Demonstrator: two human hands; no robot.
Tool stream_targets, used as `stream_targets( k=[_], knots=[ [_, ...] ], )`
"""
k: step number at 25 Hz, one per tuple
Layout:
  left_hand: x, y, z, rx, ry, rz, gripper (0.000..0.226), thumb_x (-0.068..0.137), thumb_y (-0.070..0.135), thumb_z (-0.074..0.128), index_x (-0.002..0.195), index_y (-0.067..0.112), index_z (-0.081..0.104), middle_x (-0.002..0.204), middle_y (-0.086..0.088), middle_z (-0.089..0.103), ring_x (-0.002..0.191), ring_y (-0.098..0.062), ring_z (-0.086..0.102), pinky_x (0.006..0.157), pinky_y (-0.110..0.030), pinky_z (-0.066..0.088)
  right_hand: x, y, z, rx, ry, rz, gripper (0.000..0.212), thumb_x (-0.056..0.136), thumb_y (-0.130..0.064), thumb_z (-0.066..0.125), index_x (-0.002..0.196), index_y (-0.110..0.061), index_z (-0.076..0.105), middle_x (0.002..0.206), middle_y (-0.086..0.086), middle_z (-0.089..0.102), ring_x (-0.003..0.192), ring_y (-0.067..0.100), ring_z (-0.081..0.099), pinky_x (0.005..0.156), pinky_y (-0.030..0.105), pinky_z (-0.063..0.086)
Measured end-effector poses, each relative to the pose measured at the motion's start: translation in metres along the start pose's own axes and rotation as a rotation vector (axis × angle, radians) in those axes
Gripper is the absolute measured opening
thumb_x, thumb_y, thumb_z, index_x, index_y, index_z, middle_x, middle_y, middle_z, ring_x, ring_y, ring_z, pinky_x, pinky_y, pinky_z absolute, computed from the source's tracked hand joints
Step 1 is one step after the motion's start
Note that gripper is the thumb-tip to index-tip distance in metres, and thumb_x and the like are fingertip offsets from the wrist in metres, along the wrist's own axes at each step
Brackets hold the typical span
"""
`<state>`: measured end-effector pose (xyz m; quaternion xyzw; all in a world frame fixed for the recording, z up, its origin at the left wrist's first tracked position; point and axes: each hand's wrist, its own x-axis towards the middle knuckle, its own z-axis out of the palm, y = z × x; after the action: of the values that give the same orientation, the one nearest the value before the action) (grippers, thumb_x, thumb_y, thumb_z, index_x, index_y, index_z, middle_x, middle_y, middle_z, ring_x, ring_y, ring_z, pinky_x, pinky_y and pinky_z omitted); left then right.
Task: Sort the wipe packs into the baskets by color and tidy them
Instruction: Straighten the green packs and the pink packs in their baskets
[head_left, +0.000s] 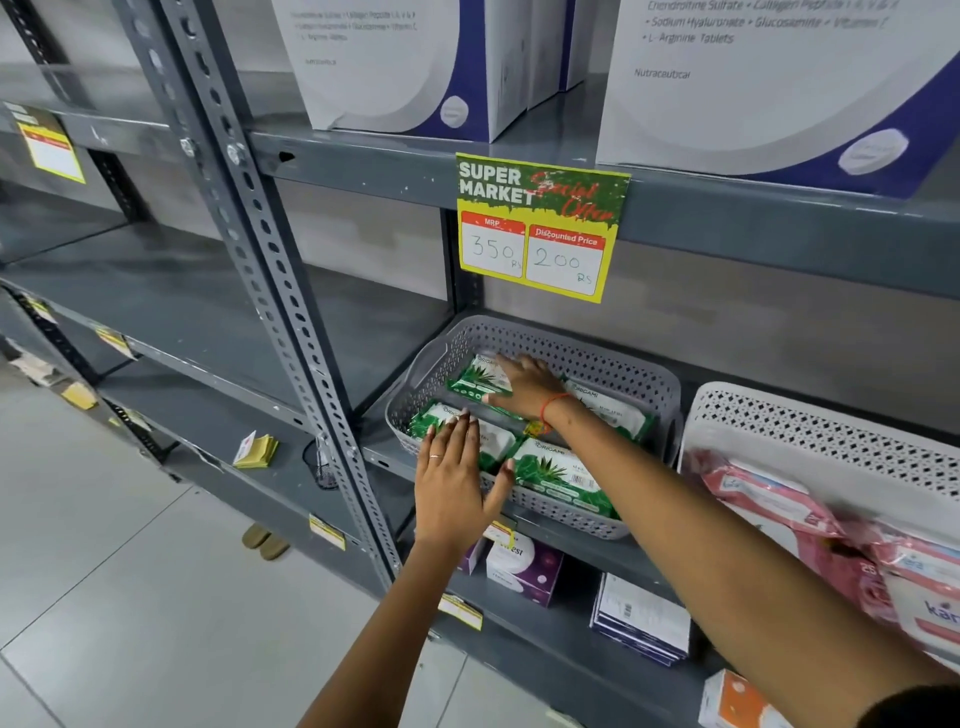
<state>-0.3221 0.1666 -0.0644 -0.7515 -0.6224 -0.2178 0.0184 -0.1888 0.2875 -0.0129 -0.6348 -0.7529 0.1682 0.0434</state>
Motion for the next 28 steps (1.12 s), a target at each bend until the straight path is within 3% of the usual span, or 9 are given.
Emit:
stream_targets(
  k=[4, 7, 9, 12, 15, 18, 22, 26, 28],
  knots=[
    [-0.001, 0.026, 0.001, 0.004, -0.027, 0.026, 0.074, 0.089, 0.055, 0.015, 0.144, 0.007, 0.030, 0.151, -0.014, 0.032, 0.140, -0.028, 0.025, 0.117, -0.043, 0.007, -0.065, 0.025, -0.017, 0.190, 0.347, -0.066, 0.050, 0.089, -0.027, 0.058, 0.136, -0.013, 0.046, 0.137, 0.015, 0.051, 0.127, 0.034, 0.043, 0.106, 0.040, 0.038],
    [-0.011, 0.076, 0.002, -0.071, -0.080, 0.121, 0.078, 0.089, 0.059, 0.003, 0.147, 0.009, 0.020, 0.156, -0.012, 0.017, 0.144, -0.026, 0.013, 0.117, -0.045, 0.003, -0.122, 0.066, -0.032, 0.240, 0.515, 0.046, 0.042, 0.085, -0.012, 0.060, 0.126, -0.008, 0.055, 0.127, 0.017, 0.060, 0.120, 0.034, 0.053, 0.102, 0.040, 0.044],
    [-0.017, 0.109, 0.006, -0.104, -0.113, 0.211, 0.084, 0.087, 0.064, -0.004, 0.147, 0.009, 0.018, 0.157, -0.010, 0.013, 0.144, -0.024, 0.009, 0.115, -0.046, 0.000, -0.156, 0.104, -0.047, 0.206, 0.470, 0.152, 0.047, 0.084, -0.007, 0.059, 0.130, -0.005, 0.050, 0.130, 0.020, 0.058, 0.121, 0.033, 0.053, 0.103, 0.039, 0.043],
    [-0.025, 0.151, 0.013, -0.089, -0.148, 0.343, 0.088, 0.084, 0.066, -0.006, 0.147, 0.008, 0.018, 0.157, -0.010, 0.014, 0.145, -0.022, 0.008, 0.115, -0.046, -0.004, -0.211, 0.153, -0.073, 0.172, 0.055, 0.360, 0.055, 0.094, -0.009, 0.052, 0.142, 0.002, 0.030, 0.142, 0.005, 0.040, 0.126, 0.019, 0.043, 0.112, 0.034, 0.030],
    [-0.028, 0.167, 0.017, -0.044, -0.200, 0.375, 0.092, 0.081, 0.068, -0.009, 0.149, 0.009, 0.009, 0.158, -0.007, 0.007, 0.145, -0.018, 0.003, 0.115, -0.044, -0.008, -0.228, 0.183, -0.077, 0.483, -0.292, 0.465, 0.053, 0.093, -0.015, 0.056, 0.140, -0.025, 0.033, 0.137, -0.011, 0.033, 0.115, 0.018, 0.044, 0.100, 0.038, 0.045],
    [-0.028, 0.167, 0.016, 0.003, -0.218, 0.363, 0.092, 0.079, 0.069, -0.013, 0.149, 0.011, 0.006, 0.158, -0.004, 0.005, 0.145, -0.016, 0.001, 0.116, -0.044, -0.004, -0.212, 0.211, -0.066, 0.410, -0.136, 0.342, 0.046, 0.077, -0.031, 0.070, 0.116, -0.047, 0.052, 0.140, -0.007, 0.048, 0.111, 0.020, 0.054, 0.085, 0.038, 0.056],
    [-0.029, 0.166, 0.012, 0.019, -0.239, 0.359, 0.085, 0.082, 0.067, -0.007, 0.149, 0.015, 0.002, 0.159, -0.001, 0.001, 0.145, -0.015, -0.001, 0.115, -0.043, -0.001, -0.188, 0.216, -0.050, 0.185, 0.137, 0.300, 0.074, 0.073, -0.018, 0.078, 0.138, -0.018, 0.043, 0.142, 0.008, 0.048, 0.128, 0.028, 0.045, 0.108, 0.037, 0.039],
    [-0.030, 0.168, 0.011, 0.038, -0.248, 0.364, 0.081, 0.084, 0.065, -0.003, 0.149, 0.017, 0.000, 0.158, 0.001, 0.000, 0.144, -0.014, -0.001, 0.115, -0.043, 0.000, -0.192, 0.221, -0.041, 0.200, 0.075, 0.299, 0.083, 0.073, -0.014, 0.077, 0.144, -0.018, 0.033, 0.148, 0.013, 0.040, 0.134, 0.030, 0.039, 0.113, 0.037, 0.034],
    [-0.030, 0.168, 0.012, 0.044, -0.257, 0.366, 0.080, 0.086, 0.065, 0.000, 0.148, 0.017, -0.001, 0.158, 0.001, -0.001, 0.144, -0.013, -0.003, 0.115, -0.043, -0.001, -0.201, 0.223, -0.047, 0.243, 0.096, 0.299, 0.091, 0.076, -0.026, 0.076, 0.148, -0.020, 0.021, 0.155, 0.011, 0.031, 0.139, 0.030, 0.033, 0.117, 0.041, 0.030]
  ],
)
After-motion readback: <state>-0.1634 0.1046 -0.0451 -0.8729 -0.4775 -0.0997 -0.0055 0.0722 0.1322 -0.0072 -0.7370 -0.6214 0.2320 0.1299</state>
